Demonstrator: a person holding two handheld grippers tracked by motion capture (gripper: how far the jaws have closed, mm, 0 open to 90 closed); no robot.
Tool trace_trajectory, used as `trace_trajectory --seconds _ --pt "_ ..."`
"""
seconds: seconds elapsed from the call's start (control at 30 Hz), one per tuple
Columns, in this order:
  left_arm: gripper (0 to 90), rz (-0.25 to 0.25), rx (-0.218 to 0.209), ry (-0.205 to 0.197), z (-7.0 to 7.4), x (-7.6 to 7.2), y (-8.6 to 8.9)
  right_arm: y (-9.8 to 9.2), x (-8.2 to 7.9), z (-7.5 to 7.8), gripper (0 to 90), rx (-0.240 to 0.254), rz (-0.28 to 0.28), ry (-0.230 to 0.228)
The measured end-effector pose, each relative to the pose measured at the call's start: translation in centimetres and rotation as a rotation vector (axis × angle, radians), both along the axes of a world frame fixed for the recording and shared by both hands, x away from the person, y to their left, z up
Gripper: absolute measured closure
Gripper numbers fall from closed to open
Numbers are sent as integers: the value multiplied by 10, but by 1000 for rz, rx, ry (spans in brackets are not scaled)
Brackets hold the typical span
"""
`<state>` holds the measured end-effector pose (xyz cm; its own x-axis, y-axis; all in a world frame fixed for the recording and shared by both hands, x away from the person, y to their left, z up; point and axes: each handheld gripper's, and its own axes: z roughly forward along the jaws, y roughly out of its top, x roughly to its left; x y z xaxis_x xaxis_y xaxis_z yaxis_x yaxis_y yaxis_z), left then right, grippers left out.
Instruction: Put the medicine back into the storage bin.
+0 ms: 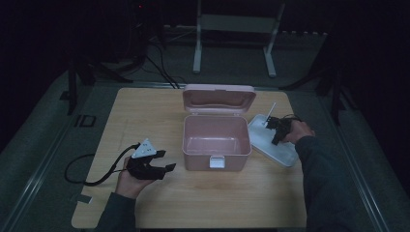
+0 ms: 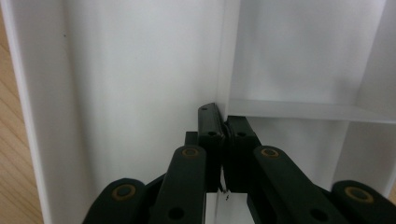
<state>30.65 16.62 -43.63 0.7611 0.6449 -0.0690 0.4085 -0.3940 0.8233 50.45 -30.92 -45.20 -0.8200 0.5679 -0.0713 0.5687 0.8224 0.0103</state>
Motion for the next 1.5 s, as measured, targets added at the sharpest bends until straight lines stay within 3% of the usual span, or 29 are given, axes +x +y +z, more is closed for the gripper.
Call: trace_trajectory --seconds 0.27,0.33,0.63,1.07,1.23,1.5 --pt "339 6 4 -3 0 0 1 -2 -4 2 897 25 3 -20" --pt "339 6 2 -2 0 -1 1 -4 -6 5 898 10 16 -31" --pt "339 5 2 2 -1 -1 1 -31 -24 14 898 36 9 -68" --pt "339 4 5 1 -1 -1 -1 -56 -62 67 898 128 52 -171" --pt "339 2 7 4 -1 -1 -1 -50 -75 85 898 146 107 -196" --pt "339 5 4 -1 0 -1 0 -33 -94 106 897 260 184 -212"
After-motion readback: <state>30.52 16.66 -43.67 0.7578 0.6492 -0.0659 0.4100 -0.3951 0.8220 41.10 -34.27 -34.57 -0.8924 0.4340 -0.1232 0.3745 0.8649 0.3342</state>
